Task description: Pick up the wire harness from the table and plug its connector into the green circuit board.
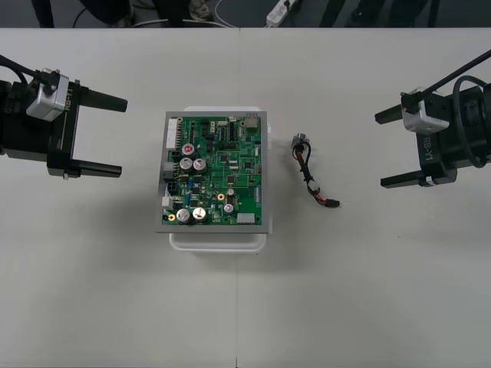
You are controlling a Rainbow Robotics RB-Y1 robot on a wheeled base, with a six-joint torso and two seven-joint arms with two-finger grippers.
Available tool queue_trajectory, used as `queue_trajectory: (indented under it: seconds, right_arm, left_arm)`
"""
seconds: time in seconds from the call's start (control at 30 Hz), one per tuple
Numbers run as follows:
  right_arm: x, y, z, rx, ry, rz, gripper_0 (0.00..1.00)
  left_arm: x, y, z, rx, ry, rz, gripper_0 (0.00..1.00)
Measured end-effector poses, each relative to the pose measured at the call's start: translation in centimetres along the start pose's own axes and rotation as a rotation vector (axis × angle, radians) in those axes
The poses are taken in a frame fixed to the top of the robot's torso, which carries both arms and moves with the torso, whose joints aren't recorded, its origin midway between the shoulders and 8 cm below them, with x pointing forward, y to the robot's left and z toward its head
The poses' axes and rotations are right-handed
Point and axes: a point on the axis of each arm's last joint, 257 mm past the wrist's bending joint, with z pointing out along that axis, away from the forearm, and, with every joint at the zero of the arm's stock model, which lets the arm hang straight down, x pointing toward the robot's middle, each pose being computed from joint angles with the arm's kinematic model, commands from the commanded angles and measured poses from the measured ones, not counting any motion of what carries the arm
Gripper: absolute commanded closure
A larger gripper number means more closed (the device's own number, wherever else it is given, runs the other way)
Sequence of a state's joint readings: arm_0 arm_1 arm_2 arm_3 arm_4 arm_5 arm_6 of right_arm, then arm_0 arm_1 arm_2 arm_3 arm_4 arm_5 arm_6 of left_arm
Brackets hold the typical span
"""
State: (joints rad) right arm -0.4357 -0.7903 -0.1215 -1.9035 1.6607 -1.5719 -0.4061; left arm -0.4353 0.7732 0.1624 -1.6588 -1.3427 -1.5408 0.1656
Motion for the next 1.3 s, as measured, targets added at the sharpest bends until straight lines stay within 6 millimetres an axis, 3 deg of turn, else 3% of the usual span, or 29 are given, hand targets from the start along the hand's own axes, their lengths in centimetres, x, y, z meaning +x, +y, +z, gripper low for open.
queue_trajectory:
  seconds: [1.3]
  right_arm:
    - [0.00, 0.01, 0.00, 0.000, 0.000, 0.000, 0.00]
  left_arm:
    - [-0.01, -0.66, 0.16, 0.010, -0.005, -0.006, 0.00]
